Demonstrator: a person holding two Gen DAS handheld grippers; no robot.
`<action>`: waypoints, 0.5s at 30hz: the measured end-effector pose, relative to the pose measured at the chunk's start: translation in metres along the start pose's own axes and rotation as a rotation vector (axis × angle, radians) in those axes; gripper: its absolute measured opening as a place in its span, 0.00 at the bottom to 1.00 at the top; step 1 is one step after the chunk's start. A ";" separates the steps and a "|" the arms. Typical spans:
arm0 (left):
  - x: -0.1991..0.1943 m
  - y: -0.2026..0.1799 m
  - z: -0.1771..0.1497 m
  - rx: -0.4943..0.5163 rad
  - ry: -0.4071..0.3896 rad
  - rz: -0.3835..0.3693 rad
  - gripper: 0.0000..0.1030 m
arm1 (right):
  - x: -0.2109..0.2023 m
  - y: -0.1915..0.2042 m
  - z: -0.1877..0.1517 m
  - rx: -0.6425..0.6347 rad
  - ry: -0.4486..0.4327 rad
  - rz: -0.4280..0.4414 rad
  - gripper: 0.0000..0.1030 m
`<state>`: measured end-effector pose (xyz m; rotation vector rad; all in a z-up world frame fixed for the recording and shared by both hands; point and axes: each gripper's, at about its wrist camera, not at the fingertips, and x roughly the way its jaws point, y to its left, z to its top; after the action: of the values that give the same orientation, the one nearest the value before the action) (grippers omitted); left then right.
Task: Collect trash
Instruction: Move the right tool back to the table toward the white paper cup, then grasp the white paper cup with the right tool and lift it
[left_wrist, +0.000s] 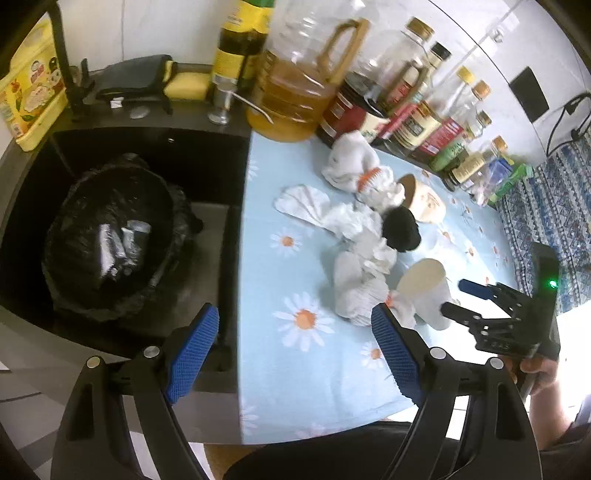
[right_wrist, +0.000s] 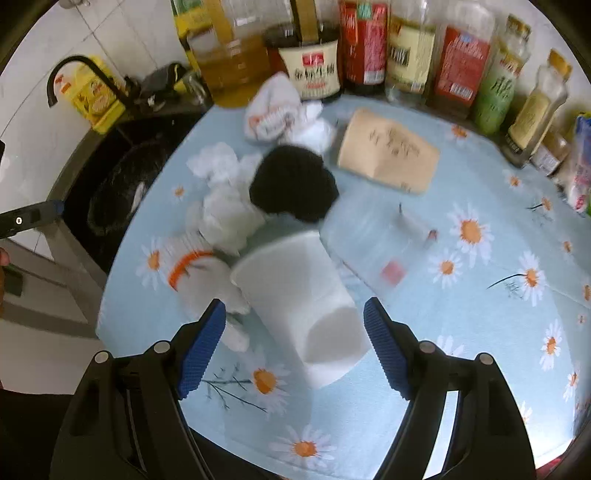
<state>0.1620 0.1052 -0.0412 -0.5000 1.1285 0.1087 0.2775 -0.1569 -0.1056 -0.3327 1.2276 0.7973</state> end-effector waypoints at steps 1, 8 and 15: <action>0.002 -0.004 -0.002 0.003 0.002 0.001 0.80 | 0.003 -0.002 -0.001 -0.007 0.010 0.006 0.74; 0.011 -0.026 -0.015 0.002 -0.003 0.019 0.80 | 0.022 -0.011 -0.001 -0.063 0.062 0.038 0.74; 0.013 -0.026 -0.026 -0.036 -0.004 0.036 0.80 | 0.041 -0.014 -0.002 -0.101 0.105 0.070 0.68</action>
<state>0.1547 0.0689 -0.0523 -0.5116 1.1338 0.1616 0.2909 -0.1530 -0.1470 -0.4201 1.3058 0.9140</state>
